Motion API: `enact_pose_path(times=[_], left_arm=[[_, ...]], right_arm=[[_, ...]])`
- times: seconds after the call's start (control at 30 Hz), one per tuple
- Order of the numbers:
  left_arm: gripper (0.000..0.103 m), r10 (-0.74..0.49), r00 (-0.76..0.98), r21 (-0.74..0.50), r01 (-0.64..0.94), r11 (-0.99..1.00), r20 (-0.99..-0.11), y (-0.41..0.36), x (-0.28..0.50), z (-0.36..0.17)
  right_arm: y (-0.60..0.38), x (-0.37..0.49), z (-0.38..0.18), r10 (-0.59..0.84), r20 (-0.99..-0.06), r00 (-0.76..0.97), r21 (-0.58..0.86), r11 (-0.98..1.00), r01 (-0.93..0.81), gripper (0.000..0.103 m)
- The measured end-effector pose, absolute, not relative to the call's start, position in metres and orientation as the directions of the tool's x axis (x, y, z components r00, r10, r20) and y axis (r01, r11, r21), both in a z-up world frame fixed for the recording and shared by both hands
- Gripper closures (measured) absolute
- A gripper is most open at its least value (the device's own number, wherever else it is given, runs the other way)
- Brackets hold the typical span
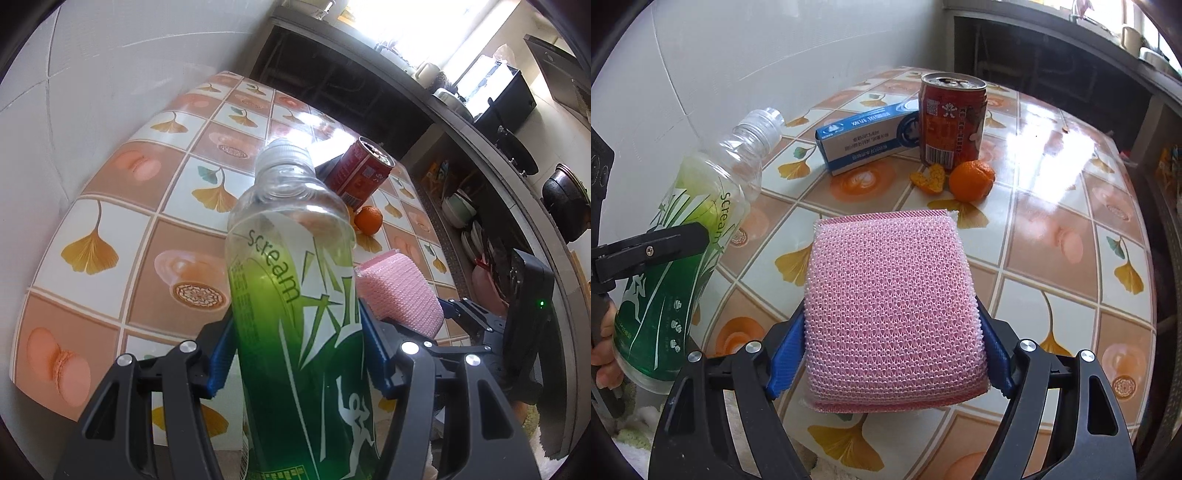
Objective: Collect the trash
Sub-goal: 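Lift the green bottle and pink sponge off the table with both tools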
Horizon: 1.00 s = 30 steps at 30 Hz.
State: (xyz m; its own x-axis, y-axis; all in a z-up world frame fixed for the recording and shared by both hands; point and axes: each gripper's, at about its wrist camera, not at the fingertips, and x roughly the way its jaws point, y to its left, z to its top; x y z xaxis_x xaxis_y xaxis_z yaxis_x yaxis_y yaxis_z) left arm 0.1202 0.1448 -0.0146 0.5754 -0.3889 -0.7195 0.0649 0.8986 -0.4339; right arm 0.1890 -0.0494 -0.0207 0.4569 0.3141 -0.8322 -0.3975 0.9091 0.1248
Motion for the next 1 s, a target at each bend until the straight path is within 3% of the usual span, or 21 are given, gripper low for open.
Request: enact_pose_path(times=[1.0], left_arm=[[0.045,-0.332,0.672,-0.310,0.158,0.937,-0.662,0.116,0.101,0.021]], right_arm=[[-0.096,0.168,0.015,0.364,-0.749,0.553,0.225,0.925,-0.305,0.027]])
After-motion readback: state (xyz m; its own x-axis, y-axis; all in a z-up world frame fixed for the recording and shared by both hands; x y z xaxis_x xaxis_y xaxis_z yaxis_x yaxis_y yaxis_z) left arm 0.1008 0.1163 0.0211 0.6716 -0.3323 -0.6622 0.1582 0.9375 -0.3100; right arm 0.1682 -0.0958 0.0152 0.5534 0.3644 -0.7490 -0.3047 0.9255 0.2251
